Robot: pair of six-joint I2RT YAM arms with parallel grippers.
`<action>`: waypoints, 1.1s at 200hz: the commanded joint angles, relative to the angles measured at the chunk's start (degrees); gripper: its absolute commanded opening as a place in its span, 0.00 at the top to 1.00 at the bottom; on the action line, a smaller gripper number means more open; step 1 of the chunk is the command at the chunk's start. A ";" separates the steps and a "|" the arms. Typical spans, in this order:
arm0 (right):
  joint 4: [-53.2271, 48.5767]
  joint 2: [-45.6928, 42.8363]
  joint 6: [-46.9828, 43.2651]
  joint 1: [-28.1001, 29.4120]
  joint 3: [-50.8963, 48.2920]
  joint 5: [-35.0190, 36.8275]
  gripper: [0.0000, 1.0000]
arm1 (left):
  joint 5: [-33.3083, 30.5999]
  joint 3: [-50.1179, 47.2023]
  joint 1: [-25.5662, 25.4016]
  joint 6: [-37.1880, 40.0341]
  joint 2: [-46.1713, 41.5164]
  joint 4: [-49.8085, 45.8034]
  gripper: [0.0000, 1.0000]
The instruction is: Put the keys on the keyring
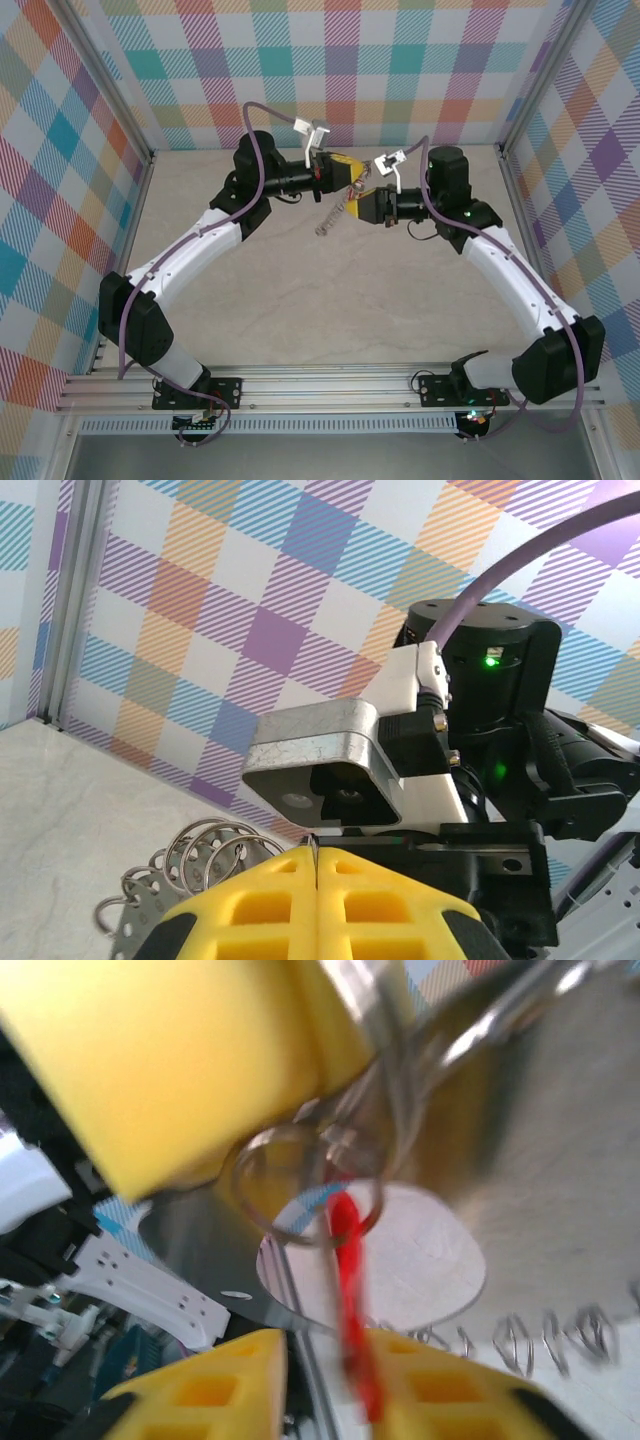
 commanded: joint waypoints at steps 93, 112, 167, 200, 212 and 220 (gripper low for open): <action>1.60 -13.40 4.77 -4.95 -0.92 9.91 0.63 | -3.07 -4.49 0.08 -10.28 -2.46 16.32 1.00; 7.34 -12.73 8.83 -4.97 -1.60 12.36 0.66 | -3.52 -4.97 0.08 -12.00 -2.42 18.13 1.00; 14.18 -11.36 13.66 -5.15 -2.34 19.15 0.68 | -3.44 -5.83 0.08 -13.56 -2.51 19.68 1.00; 16.11 -8.94 14.92 -6.00 -1.78 19.95 0.69 | -2.91 -5.65 0.05 -13.67 -2.49 19.76 1.00; 16.43 -7.75 15.07 -6.11 -1.17 19.28 0.69 | -2.82 -5.74 0.08 -13.74 -2.58 19.86 1.00; 16.49 -6.79 15.13 -6.07 -0.84 18.93 0.69 | -2.75 -5.73 0.08 -13.75 -2.66 19.90 1.00</action>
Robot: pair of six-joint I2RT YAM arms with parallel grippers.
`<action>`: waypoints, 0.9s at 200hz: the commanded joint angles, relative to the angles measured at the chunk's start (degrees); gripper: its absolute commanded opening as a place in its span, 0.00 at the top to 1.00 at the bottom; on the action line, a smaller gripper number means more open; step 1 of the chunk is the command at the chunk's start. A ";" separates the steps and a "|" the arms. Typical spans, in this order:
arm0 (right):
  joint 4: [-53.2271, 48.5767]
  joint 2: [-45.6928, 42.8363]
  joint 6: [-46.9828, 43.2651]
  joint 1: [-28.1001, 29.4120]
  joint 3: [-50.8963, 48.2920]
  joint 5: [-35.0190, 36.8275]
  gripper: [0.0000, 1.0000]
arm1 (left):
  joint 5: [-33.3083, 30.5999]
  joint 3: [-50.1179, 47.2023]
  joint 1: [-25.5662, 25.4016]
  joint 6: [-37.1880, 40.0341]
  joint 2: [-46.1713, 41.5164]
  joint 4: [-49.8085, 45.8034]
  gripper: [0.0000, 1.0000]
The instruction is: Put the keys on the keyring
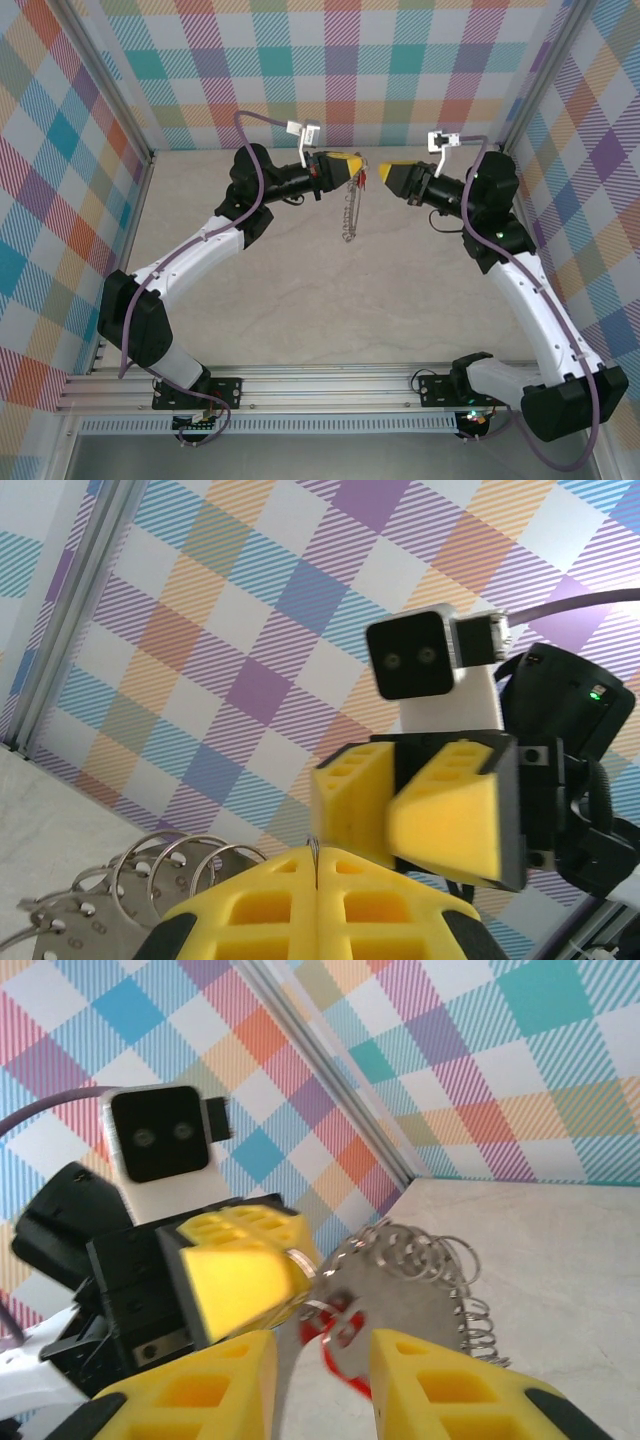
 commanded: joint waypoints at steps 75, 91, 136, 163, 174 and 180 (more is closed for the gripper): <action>8.30 5.35 3.75 -0.06 1.22 -9.17 0.78 | 0.12 0.15 0.20 -0.24 -2.48 4.04 1.00; 9.15 4.43 3.75 0.24 0.10 -10.38 0.79 | -0.04 0.11 0.14 -0.31 -2.35 4.04 1.00; 10.04 2.97 3.28 1.89 -1.04 -12.87 0.80 | -0.21 0.52 0.03 -0.31 -1.88 3.99 1.00; 10.86 2.72 3.55 2.36 -1.38 -12.42 0.78 | -0.40 0.80 -0.14 -0.31 -1.69 3.98 1.00; 11.25 2.88 3.80 2.36 -1.39 -11.99 0.77 | -0.40 0.85 -0.23 -0.27 -1.58 3.98 1.00; 11.48 3.04 4.04 2.36 -1.39 -11.76 0.77 | -0.47 0.90 -0.30 -0.27 -1.62 3.93 1.00</action>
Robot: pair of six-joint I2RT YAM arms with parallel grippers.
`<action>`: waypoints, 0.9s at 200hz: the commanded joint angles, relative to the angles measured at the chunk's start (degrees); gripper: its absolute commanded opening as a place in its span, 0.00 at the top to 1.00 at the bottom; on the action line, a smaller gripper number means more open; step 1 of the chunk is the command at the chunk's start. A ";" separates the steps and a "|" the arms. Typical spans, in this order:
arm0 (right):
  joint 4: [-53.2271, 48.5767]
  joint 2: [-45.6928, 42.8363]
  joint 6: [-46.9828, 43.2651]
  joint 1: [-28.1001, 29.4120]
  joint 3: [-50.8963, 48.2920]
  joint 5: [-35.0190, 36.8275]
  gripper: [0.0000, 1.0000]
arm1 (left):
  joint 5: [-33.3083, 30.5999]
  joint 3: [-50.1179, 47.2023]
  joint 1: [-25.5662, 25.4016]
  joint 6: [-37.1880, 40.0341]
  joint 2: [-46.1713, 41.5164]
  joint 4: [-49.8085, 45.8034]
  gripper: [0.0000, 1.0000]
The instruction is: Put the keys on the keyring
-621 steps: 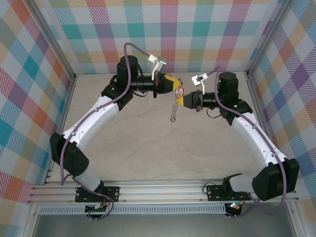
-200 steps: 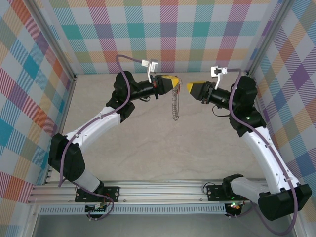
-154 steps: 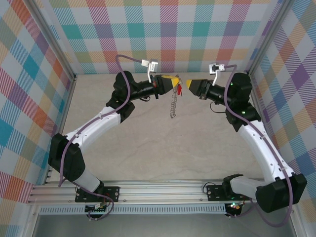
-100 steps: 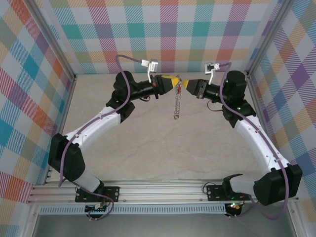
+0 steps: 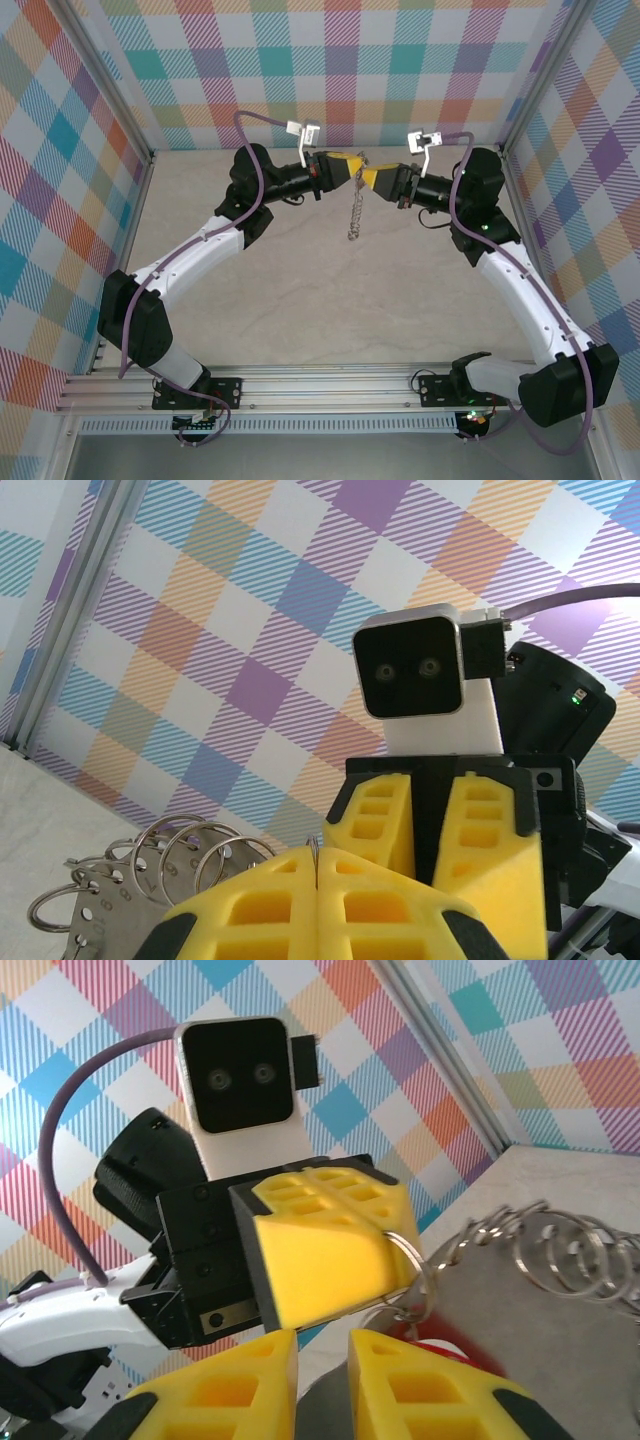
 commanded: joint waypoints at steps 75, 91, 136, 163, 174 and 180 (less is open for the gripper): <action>7.05 1.77 3.74 0.12 -0.69 1.78 0.80 | -0.20 1.08 -0.75 -0.10 -1.67 3.82 1.00; 8.02 2.38 4.69 0.17 -0.94 1.01 0.83 | -0.21 1.09 -0.76 -0.11 -1.80 3.79 1.00; 10.51 3.75 6.44 2.21 -2.62 -0.48 0.89 | -0.61 1.03 -0.76 -0.07 -2.15 4.11 1.00; 6.66 4.86 3.78 4.92 -1.58 0.28 0.92 | -0.77 0.98 -0.84 -0.24 -1.95 4.37 1.00; 4.77 3.99 2.24 4.84 -1.70 1.69 0.92 | -0.80 0.88 -0.80 -0.10 -2.06 4.38 1.00; 3.23 3.21 1.14 4.76 -1.53 2.73 0.92 | -0.88 0.81 -0.85 -0.17 -2.07 4.38 1.00</action>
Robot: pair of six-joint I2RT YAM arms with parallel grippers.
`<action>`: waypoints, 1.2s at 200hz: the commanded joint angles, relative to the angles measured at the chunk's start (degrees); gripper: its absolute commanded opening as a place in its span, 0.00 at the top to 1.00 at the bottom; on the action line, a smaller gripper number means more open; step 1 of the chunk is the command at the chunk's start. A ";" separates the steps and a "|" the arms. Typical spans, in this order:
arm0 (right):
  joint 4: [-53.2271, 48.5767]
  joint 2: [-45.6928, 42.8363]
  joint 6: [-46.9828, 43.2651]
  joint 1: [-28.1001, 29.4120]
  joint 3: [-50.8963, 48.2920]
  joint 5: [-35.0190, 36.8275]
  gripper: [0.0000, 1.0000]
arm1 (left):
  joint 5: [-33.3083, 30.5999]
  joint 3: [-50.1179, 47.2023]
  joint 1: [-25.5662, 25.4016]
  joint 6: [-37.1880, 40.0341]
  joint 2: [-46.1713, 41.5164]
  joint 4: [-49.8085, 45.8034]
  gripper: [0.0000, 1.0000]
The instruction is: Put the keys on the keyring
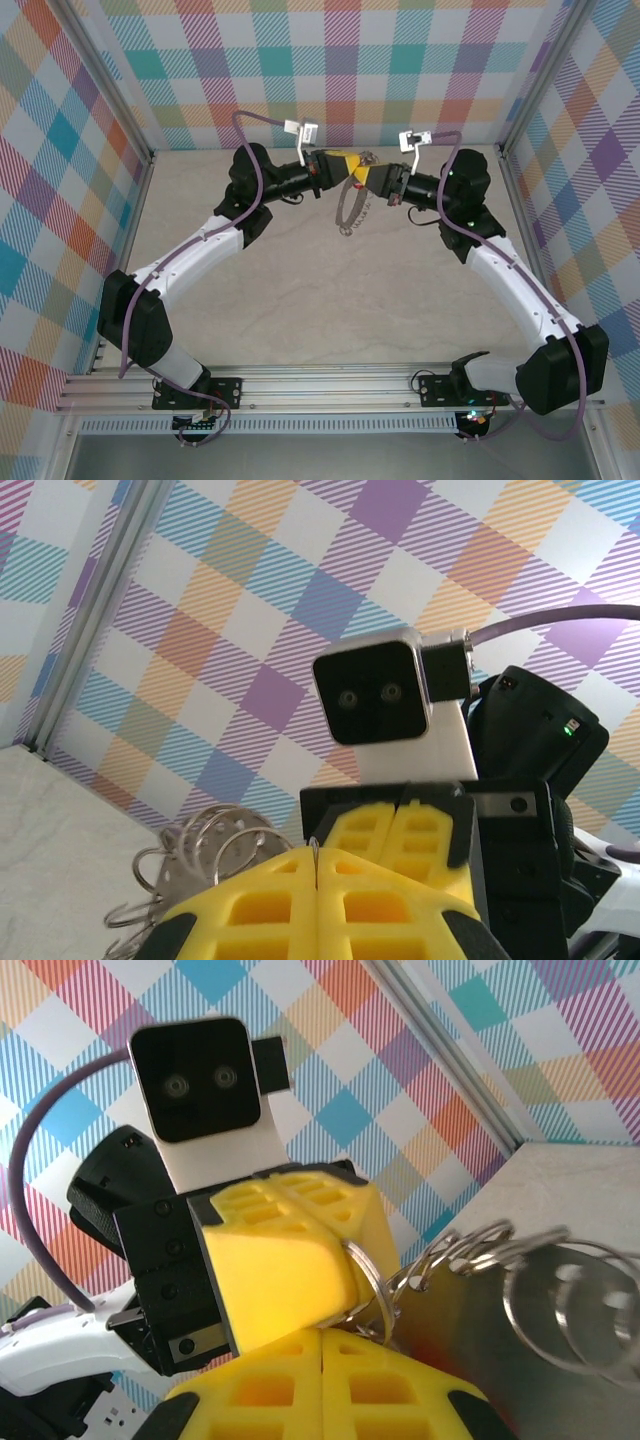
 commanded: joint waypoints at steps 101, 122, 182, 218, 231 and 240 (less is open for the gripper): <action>-13.20 -11.11 -7.63 -4.11 3.14 5.10 0.79 | 0.71 0.28 -1.02 -1.35 -1.79 6.76 1.00; -13.63 -11.32 -7.84 -4.99 3.84 6.69 0.78 | 0.97 0.29 -1.02 -1.53 -1.82 7.08 1.00; -7.88 -6.36 -3.77 -5.33 4.30 5.28 0.70 | 1.34 0.30 -1.02 -2.11 -1.96 7.74 1.00; -2.97 -3.85 -0.87 -5.26 3.99 2.15 0.70 | 1.36 0.42 -1.02 -2.14 -2.02 7.65 1.00; -1.14 -3.59 -0.03 -5.28 3.40 1.40 0.69 | 1.44 0.37 -1.01 -2.14 -2.04 7.65 1.00; -0.30 -3.58 0.40 -5.26 3.02 1.08 0.69 | 1.42 0.44 -1.00 -2.14 -2.06 7.67 1.00</action>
